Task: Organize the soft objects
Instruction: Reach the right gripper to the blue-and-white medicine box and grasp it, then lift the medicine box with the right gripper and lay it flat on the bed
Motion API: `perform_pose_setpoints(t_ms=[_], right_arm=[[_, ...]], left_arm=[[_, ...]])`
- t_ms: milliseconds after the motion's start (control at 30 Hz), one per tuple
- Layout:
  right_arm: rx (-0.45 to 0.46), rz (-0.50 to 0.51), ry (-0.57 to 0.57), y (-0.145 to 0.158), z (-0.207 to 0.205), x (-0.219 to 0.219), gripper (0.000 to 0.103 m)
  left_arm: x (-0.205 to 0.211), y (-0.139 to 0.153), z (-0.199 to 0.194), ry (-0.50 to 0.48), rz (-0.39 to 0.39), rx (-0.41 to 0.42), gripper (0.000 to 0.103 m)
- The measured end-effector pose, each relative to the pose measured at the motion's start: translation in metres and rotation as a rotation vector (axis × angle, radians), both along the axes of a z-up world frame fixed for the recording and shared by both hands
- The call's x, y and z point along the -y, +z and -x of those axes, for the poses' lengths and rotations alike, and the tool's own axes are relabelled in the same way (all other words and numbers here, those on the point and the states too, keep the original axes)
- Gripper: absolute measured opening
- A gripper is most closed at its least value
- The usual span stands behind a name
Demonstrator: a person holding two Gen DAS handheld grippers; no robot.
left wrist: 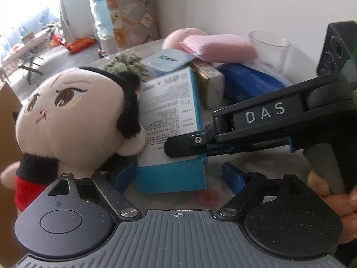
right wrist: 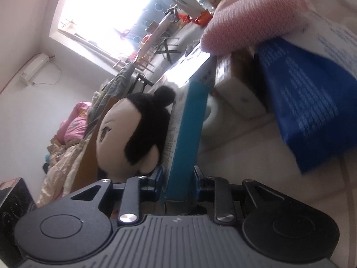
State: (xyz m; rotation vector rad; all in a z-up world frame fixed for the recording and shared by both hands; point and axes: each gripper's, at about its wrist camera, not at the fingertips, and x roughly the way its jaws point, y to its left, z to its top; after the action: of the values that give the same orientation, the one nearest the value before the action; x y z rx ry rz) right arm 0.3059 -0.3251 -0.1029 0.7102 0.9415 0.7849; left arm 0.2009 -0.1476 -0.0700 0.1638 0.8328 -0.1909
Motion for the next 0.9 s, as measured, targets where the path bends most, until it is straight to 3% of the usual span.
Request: perform_pose_setpoints(t_ms=[267, 400, 533, 700, 800, 900], right_arm=[[-0.026, -0.02, 0.024, 0.007, 0.029, 0.014, 0.023], [-0.036, -0.029, 0.026, 0.008, 0.048, 0.021, 0.022], [-0.061, -0.072, 0.036, 0.009, 0.061, 0.029, 0.022], [-0.105, -0.11, 0.08, 0.008, 0.07, 0.033, 0.022], [-0.102, -0.05, 0.085, 0.014, 0.073, 0.033, 0.027], [-0.033, 0.035, 0.041, 0.027, 0.082, 0.039, 0.052]], left_arm=[[0.001, 0.008, 0.042, -0.104, 0.145, -0.069, 0.08], [-0.001, 0.003, 0.068, -0.125, 0.165, -0.084, 0.08], [-0.007, 0.012, 0.09, -0.143, 0.195, -0.061, 0.081], [-0.021, 0.023, 0.112, -0.171, 0.244, -0.091, 0.084], [-0.028, 0.028, 0.115, -0.171, 0.253, -0.079, 0.087], [-0.03, 0.032, 0.11, -0.153, 0.257, -0.048, 0.09]])
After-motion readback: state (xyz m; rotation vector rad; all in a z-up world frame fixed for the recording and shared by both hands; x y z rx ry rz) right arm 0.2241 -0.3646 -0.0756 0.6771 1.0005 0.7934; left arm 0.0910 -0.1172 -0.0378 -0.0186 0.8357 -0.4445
